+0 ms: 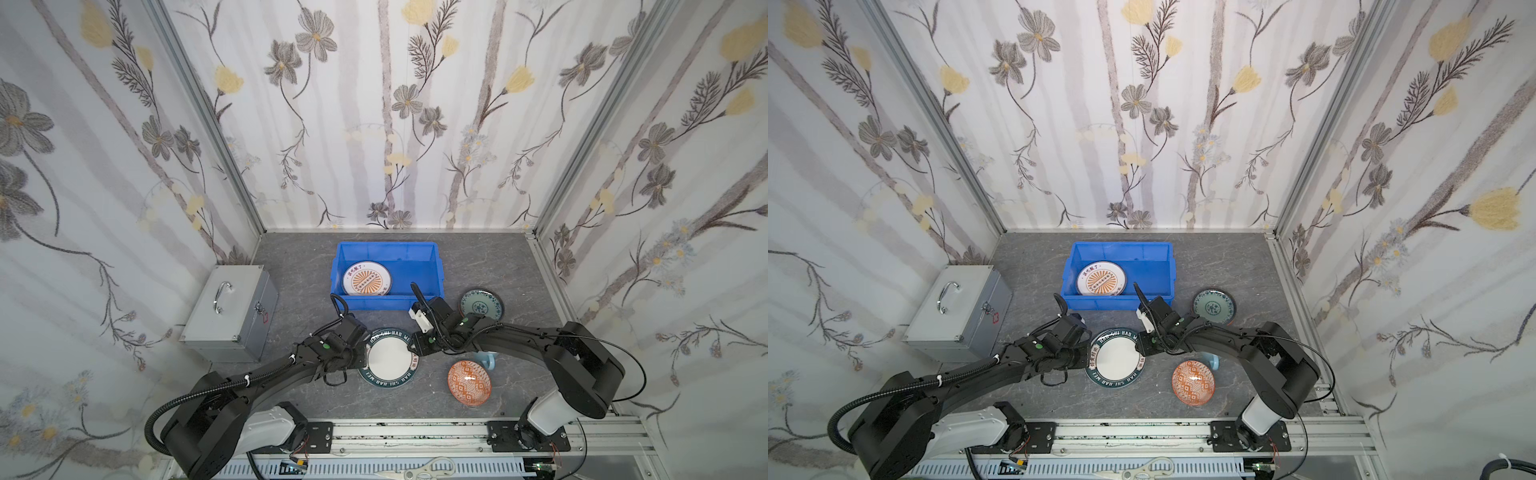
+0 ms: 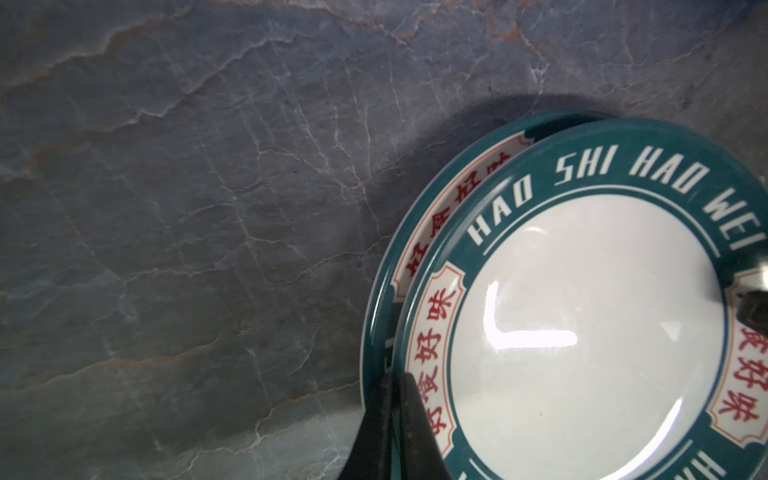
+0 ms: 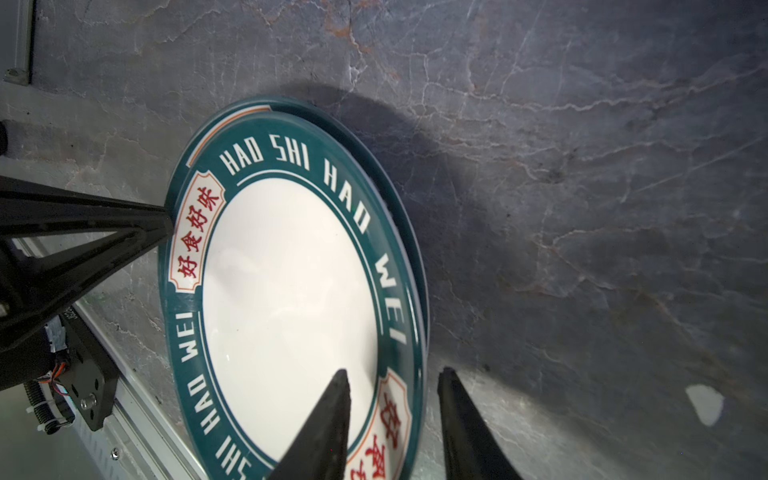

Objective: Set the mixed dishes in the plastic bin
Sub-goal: 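Tilt the top green-rimmed plate up with the right gripper while the left holds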

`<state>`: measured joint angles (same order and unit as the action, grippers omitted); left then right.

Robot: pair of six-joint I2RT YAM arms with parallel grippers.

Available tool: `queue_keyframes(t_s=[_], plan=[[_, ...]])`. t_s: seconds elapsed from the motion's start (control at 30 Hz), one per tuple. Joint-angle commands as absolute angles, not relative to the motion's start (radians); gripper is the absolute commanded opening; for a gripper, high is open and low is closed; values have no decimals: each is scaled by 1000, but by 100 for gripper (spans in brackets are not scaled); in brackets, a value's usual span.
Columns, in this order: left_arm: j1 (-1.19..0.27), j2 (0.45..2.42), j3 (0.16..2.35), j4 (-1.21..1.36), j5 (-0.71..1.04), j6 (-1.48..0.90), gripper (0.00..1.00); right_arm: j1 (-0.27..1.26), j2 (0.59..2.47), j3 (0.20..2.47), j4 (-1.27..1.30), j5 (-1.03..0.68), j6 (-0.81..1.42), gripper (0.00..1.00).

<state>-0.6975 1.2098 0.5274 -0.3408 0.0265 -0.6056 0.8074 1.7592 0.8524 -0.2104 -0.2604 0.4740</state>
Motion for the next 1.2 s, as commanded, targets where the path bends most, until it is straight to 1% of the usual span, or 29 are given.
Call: queue_keyframes(t_s=[0.0,0.2,0.33,0.37,0.57,0.63,0.67,0.73,0.8,0.83,0.9,0.93,0.97,1.0,1.1,1.13,1.17], plan=[[-696,1215,533,-347,25,-612,8,808,1765,851,-164,-284,484,34],[-696,1228,539,-336,31,-611,8,808,1761,858,-169,-288,481,30],[-697,1245,539,-320,38,-612,8,808,1768,865,-168,-295,479,24],[-696,1250,539,-316,41,-612,8,808,1771,866,-170,-296,478,20],[-696,1256,540,-302,48,-612,8,808,1774,887,-201,-279,471,13],[-697,1254,543,-303,45,-611,9,808,1771,896,-214,-272,464,11],[-698,1252,546,-301,42,-611,11,806,1769,901,-220,-270,462,11],[-698,1246,552,-311,36,-607,19,802,1767,912,-231,-271,459,10],[-696,1237,560,-321,29,-600,30,798,1763,923,-241,-270,455,9],[-696,1230,563,-328,25,-597,40,796,1761,929,-245,-272,453,9],[-696,1211,567,-339,18,-591,55,792,1759,944,-257,-276,447,9],[-698,1199,568,-346,11,-589,67,790,1756,952,-265,-275,444,8],[-697,1186,565,-350,8,-587,76,788,1754,958,-270,-275,441,8],[-696,1174,564,-355,5,-585,83,787,1753,963,-275,-276,439,8],[-695,1137,559,-369,-7,-585,97,784,1745,972,-284,-282,437,8],[-695,1126,556,-373,-10,-585,100,784,1743,974,-286,-282,436,8],[-695,1115,554,-379,-12,-584,100,782,1741,974,-288,-282,436,8]])
